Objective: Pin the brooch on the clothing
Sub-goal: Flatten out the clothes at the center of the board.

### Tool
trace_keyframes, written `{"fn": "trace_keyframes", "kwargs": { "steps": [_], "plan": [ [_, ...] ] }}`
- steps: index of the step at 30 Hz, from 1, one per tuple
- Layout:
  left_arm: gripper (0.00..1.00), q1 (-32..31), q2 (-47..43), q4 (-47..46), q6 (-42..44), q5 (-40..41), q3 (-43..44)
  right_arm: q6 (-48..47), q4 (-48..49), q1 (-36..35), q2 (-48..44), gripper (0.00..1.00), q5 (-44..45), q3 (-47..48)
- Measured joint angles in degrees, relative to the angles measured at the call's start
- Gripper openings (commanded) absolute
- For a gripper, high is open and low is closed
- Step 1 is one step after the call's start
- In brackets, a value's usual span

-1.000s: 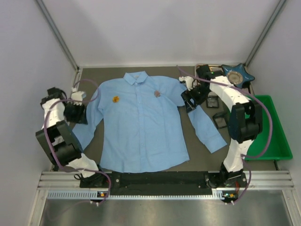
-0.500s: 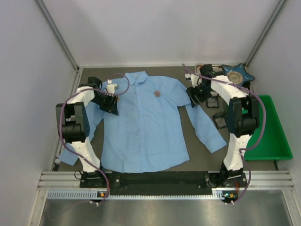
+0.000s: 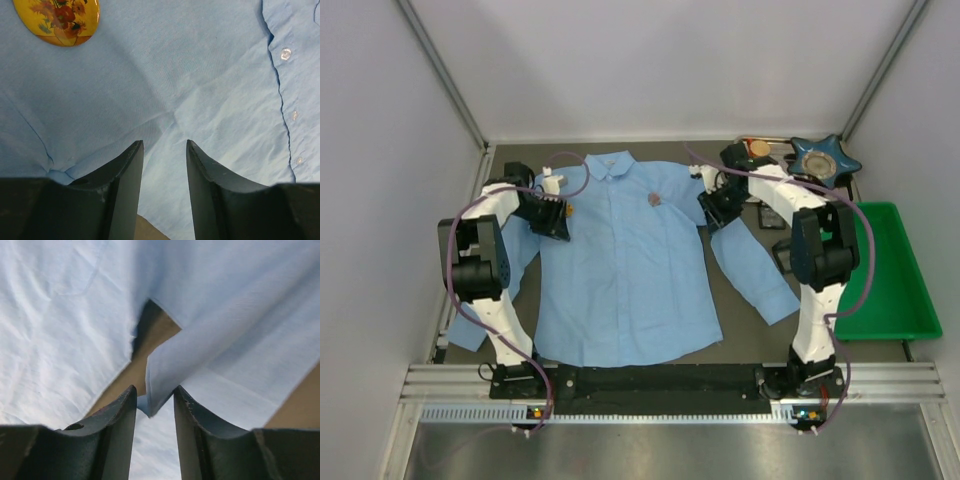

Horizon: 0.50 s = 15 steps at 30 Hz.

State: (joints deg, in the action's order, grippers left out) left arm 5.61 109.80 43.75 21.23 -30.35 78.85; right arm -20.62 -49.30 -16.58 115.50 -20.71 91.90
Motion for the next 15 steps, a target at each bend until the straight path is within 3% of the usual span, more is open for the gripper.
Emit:
{"fn": "trace_keyframes", "kwargs": {
  "steps": [9, 15],
  "plan": [
    [0.48, 0.5, 0.0, -0.3, -3.0, 0.4, 0.0, 1.4, 0.0, -2.4, 3.0, 0.45, 1.9, -0.1],
    [0.48, 2.3, 3.7, -0.7, -4.0, 4.7, 1.7, 1.8, -1.3, -0.5, 3.9, 0.69, 3.5, -0.7]
  ]
}}
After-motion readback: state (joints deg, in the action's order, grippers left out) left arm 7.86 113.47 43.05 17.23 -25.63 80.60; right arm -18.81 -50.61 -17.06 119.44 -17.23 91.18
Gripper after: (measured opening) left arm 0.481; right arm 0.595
